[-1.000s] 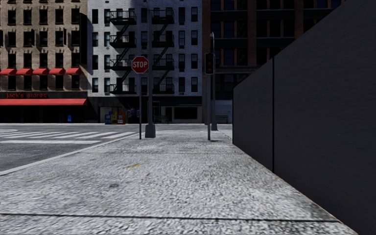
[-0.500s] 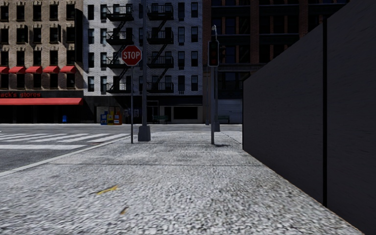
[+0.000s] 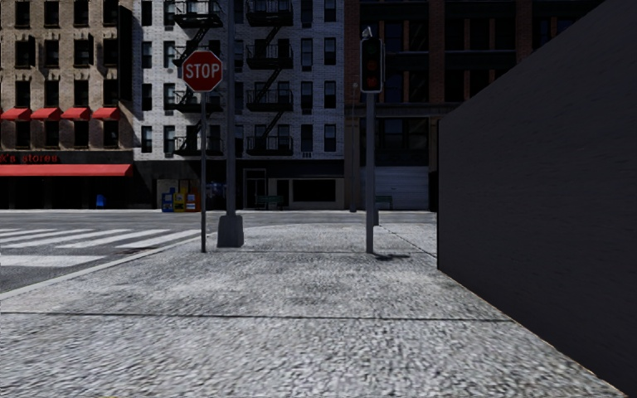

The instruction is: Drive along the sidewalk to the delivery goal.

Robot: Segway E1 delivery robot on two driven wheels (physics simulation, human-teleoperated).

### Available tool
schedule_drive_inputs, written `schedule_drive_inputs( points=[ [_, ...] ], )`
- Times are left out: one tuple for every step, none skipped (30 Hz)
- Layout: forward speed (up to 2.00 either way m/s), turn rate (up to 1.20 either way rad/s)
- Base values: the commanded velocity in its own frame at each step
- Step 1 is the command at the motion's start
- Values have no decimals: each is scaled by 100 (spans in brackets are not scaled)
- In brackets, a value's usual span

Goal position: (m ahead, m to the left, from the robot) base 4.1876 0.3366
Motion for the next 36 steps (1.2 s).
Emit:
schedule_drive_inputs(
  points=[
    [200,0],
    [200,0],
    [200,0],
    [200,0],
    [200,0],
    [200,0],
    [200,0],
    [200,0],
    [200,18],
    [200,18],
    [200,27],
    [200,30],
    [200,31],
    [200,31],
    [200,31],
    [200,31],
    [200,29],
    [200,0],
    [200,0],
    [200,0],
    [200,0],
    [200,0],
    [200,0],
    [200,0],
    [200,0],
    [200,0],
    [200,0],
    [200,0],
    [200,0],
    [200,0],
    [195,0],
    [195,0],
    [180,0],
    [158,0],
    [158,0],
    [142,0]
  ],
)
